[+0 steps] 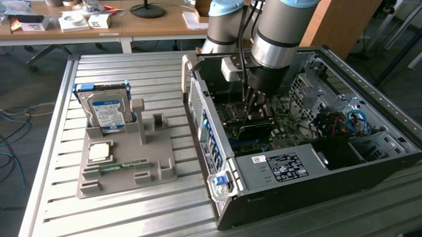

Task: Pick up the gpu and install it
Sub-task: 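Press down on the gpu until it lock into place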

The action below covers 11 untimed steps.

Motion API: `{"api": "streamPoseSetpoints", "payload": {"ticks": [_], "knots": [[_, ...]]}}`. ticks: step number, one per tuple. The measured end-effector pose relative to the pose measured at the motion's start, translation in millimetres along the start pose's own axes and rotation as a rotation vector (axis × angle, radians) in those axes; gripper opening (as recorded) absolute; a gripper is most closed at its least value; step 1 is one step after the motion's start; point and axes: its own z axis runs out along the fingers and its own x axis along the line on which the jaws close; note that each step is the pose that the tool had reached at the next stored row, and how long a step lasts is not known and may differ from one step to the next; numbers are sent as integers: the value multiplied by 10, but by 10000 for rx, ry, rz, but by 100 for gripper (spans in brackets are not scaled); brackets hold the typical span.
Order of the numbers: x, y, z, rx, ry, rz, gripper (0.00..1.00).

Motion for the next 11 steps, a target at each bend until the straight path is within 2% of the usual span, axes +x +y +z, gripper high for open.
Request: {"api": "streamPoseSetpoints", "payload": {"ticks": [11], "knots": [[-21,3,37,1,-2,0,11]]}}
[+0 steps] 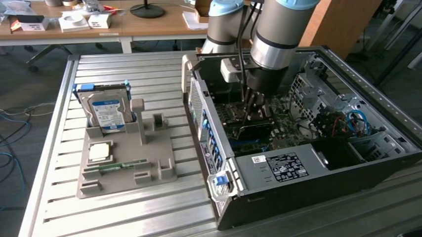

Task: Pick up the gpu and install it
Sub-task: 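Press down on the gpu until it lock into place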

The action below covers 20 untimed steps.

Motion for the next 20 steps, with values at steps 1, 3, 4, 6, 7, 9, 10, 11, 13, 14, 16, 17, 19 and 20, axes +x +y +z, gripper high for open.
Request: {"api": "streamPoseSetpoints", "payload": {"ticks": [1,3,4,6,7,9,10,11,13,14,16,17,19,20], "knots": [[0,0,1,0,1,-1,11],[-1,0,17,0,-1,-1,11],[-2,1,27,0,-1,0,11],[-2,1,33,-1,2,0,11],[-2,1,33,-1,2,-1,11],[-2,1,33,0,1,0,11],[-2,1,38,1,-2,0,11],[-2,2,45,2,-4,0,11],[-1,2,50,0,1,0,11],[-1,3,50,-1,1,0,11],[-1,2,50,-1,2,0,11],[-2,2,54,0,-1,0,11],[-1,2,63,0,-1,-1,11],[-1,3,63,-1,2,0,11]]}}
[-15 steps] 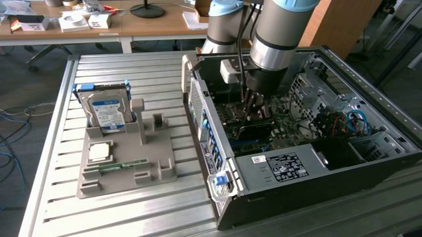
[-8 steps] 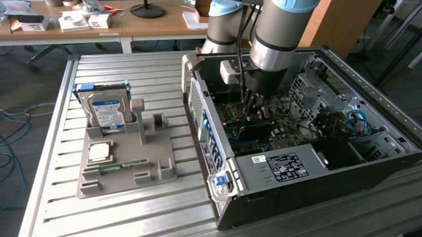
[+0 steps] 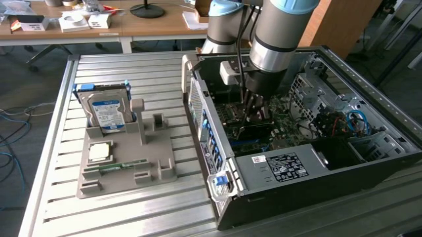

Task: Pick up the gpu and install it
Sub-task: 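Press down on the gpu until it lock into place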

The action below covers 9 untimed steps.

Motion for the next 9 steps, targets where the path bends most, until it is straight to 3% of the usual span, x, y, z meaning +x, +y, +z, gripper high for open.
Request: {"api": "streamPoseSetpoints", "payload": {"ticks": [9], "knots": [[0,0,10,1,-1,-1,11]]}}
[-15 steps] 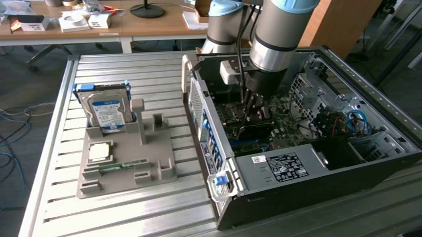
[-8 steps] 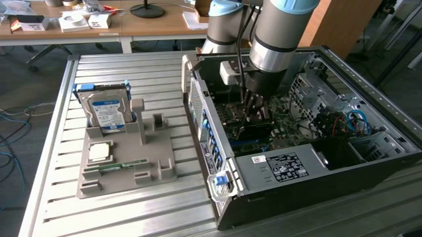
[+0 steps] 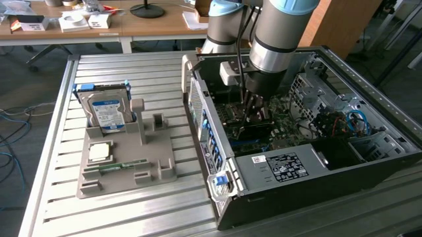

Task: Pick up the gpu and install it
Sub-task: 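Press down on the gpu until it lock into place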

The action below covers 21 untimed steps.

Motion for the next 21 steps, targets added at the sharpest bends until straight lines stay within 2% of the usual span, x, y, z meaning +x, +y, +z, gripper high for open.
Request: {"api": "streamPoseSetpoints", "payload": {"ticks": [21], "knots": [[1,0,26,0,0,1,11]]}}
